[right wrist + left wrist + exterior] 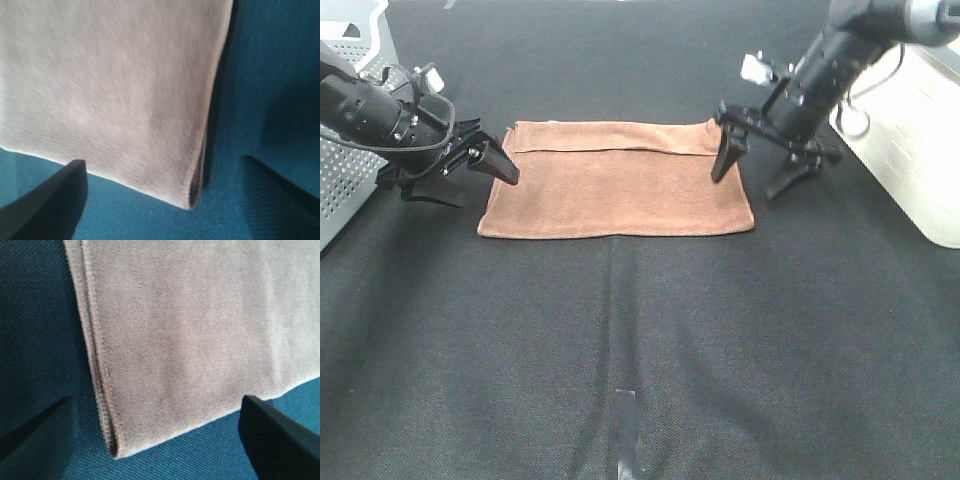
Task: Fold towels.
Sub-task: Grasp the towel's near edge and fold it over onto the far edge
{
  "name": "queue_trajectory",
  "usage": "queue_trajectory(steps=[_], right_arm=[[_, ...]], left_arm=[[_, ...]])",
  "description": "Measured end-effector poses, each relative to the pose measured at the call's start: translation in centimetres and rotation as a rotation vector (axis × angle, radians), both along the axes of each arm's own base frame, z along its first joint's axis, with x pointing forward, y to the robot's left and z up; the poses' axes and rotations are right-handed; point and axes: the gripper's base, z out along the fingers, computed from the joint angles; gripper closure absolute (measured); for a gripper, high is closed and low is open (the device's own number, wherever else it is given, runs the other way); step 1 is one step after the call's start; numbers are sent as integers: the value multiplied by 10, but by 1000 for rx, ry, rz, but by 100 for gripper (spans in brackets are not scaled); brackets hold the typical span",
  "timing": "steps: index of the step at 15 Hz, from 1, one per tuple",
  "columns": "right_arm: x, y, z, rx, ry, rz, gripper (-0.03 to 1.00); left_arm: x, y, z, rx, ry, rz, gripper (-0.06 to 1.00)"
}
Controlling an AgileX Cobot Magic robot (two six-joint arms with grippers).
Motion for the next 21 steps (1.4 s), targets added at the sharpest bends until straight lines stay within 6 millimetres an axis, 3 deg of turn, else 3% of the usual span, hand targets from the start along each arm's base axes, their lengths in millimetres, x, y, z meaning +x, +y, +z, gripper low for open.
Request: queue_trajectory(steps=[2,7,9,13,15,17,18,21], right_arm=[[-10,-1,-24,0,22,-17,20],[-12,-1,-26,7,-5,-7,20],[-11,2,-28,43,-2,-21,24],[-11,4,-35,70,13,-28,34],[-10,4,-39,74,10,-25,54],[-10,4,-43,72,8,-30,87],[-10,4,-44,72,10,-30,97],[-12,4,-41,71,16,-23,97]], left_arm=[[-1,-2,-4,13,11,-11,12],[1,-20,-27,39,18,8,15],[1,-24,-33,38,26,25,24],[2,-24,-37,26,41,50,28],[3,-24,-40,24,46,71,51],[3,-23,-45,34,55,65,86],[2,-23,-46,39,61,63,93],[-1,-22,-39,53,72,23,94]])
